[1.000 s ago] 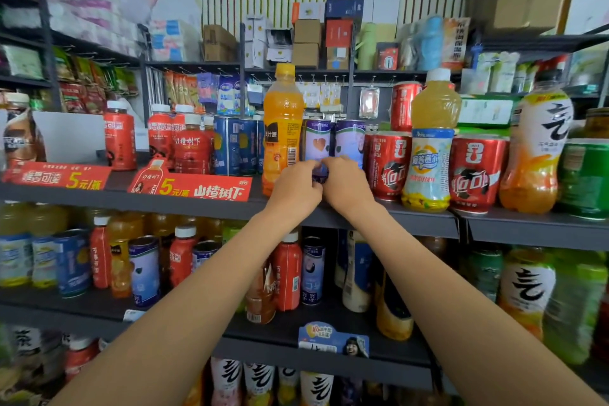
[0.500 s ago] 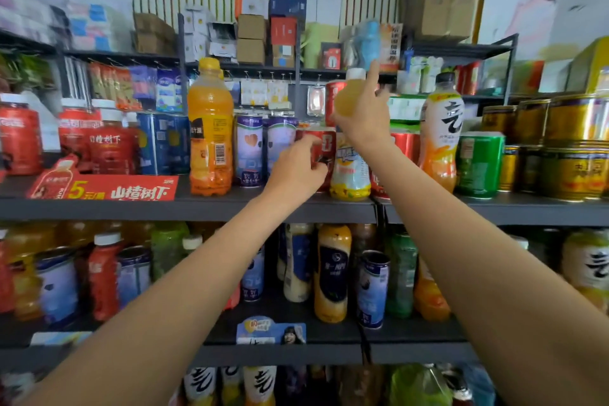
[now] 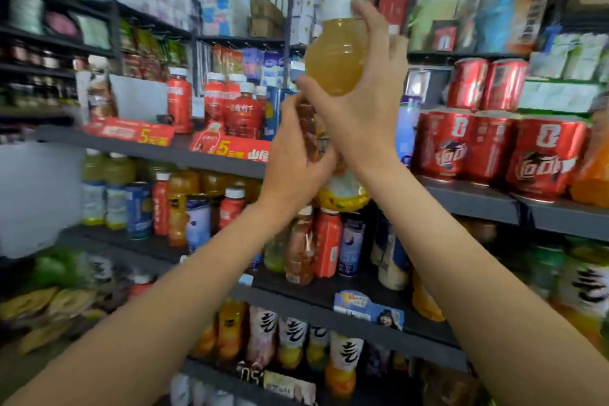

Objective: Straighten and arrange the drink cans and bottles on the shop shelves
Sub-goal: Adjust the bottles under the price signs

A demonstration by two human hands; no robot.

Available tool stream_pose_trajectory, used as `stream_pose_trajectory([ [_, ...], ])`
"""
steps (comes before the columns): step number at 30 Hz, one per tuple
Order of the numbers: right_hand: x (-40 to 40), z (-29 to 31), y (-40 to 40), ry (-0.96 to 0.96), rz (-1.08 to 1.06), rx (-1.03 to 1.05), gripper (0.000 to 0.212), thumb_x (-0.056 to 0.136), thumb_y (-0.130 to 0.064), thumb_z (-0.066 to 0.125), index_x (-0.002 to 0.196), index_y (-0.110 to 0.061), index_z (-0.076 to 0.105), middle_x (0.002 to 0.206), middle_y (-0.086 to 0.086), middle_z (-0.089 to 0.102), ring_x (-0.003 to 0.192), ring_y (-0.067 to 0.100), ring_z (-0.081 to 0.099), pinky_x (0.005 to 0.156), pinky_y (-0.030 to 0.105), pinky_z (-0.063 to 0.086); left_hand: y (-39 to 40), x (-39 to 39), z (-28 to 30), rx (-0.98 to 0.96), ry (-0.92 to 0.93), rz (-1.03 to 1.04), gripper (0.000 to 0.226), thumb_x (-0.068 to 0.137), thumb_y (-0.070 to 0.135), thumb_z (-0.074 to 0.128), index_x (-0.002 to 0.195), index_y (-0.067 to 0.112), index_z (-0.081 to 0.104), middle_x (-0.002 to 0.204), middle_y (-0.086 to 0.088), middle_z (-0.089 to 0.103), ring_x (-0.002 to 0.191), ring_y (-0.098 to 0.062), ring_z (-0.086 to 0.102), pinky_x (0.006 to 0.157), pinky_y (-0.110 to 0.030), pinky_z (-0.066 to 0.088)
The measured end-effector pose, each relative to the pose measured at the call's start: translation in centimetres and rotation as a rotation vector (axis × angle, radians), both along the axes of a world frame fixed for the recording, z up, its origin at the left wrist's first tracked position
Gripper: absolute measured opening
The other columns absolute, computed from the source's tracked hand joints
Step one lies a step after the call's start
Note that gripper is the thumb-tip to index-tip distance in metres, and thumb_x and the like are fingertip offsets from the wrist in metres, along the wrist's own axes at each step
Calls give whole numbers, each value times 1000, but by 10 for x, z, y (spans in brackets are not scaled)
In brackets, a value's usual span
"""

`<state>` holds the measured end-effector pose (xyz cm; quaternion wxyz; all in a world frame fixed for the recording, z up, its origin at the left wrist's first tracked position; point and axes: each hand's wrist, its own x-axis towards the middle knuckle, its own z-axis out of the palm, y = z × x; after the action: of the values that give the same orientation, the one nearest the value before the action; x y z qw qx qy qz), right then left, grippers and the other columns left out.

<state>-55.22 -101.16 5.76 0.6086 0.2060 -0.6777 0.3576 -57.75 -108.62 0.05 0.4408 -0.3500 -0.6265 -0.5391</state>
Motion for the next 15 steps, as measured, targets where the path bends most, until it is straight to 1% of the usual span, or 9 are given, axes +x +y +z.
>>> stream_pose_trajectory([
  [2, -6, -10, -42, -21, 93, -20, 73, 70, -29, 75, 133, -12, 42, 120, 9, 45, 111, 18, 42, 91, 18, 34, -51, -3, -7, -37, -5, 64, 58, 75, 38, 52, 124, 11, 37, 102, 20, 48, 90, 15, 51, 77, -5, 40],
  [4, -11, -23, -88, -58, 163, -35, 74, 69, -27, 76, 133, -12, 42, 120, 8, 45, 111, 17, 41, 92, 19, 34, -101, -4, -19, -77, -24, 109, 55, 75, 41, 52, 121, 16, 35, 100, 17, 49, 87, 9, 54, 72, -8, 41],
  [6, -17, -39, -137, -115, 218, -46, 75, 68, -26, 77, 133, -15, 41, 121, 6, 45, 113, 17, 42, 94, 23, 35, -152, -6, -34, -98, -78, 162, 54, 73, 45, 53, 117, 19, 34, 95, 9, 53, 81, 0, 56, 66, -18, 46],
  [7, -20, -48, -161, -152, 244, -58, 75, 69, -27, 77, 133, -17, 41, 122, 5, 44, 115, 16, 42, 96, 23, 35, -177, -9, -42, -107, -113, 178, 55, 72, 46, 55, 115, 19, 34, 93, 2, 56, 79, -6, 58, 65, -26, 49],
  [8, -23, -57, -185, -192, 271, -74, 74, 70, -27, 78, 134, -18, 41, 125, 4, 44, 116, 14, 41, 97, 19, 34, -202, -12, -50, -128, -148, 190, 55, 72, 45, 58, 114, 20, 34, 93, -6, 57, 80, -15, 60, 67, -36, 51],
  [10, -31, -76, -227, -303, 324, -85, 74, 74, -27, 77, 136, -21, 39, 130, 1, 43, 117, 6, 37, 93, 3, 27, -251, -21, -66, -195, -216, 211, 55, 70, 45, 63, 110, 20, 36, 96, -13, 58, 83, -24, 61, 70, -48, 50],
  [11, -36, -86, -245, -373, 339, -76, 74, 75, -26, 76, 138, -21, 37, 133, 0, 42, 118, 4, 37, 90, -1, 24, -272, -25, -74, -240, -254, 228, 54, 69, 46, 64, 108, 21, 35, 96, -12, 58, 84, -25, 61, 71, -48, 50],
  [12, -42, -97, -260, -440, 342, -56, 76, 75, -26, 76, 139, -21, 35, 135, -1, 41, 120, 6, 37, 89, 0, 22, -292, -29, -82, -294, -300, 251, 55, 68, 46, 66, 107, 23, 35, 95, -11, 58, 82, -23, 60, 71, -44, 51],
  [15, -67, -127, -293, -629, 289, 23, 84, 73, -26, 78, 142, -18, 30, 140, 2, 37, 129, 14, 36, 93, 11, 25, -339, -48, -110, -431, -457, 324, 61, 70, 35, 75, 114, 23, 34, 90, 0, 59, 73, -12, 59, 61, -23, 49],
])
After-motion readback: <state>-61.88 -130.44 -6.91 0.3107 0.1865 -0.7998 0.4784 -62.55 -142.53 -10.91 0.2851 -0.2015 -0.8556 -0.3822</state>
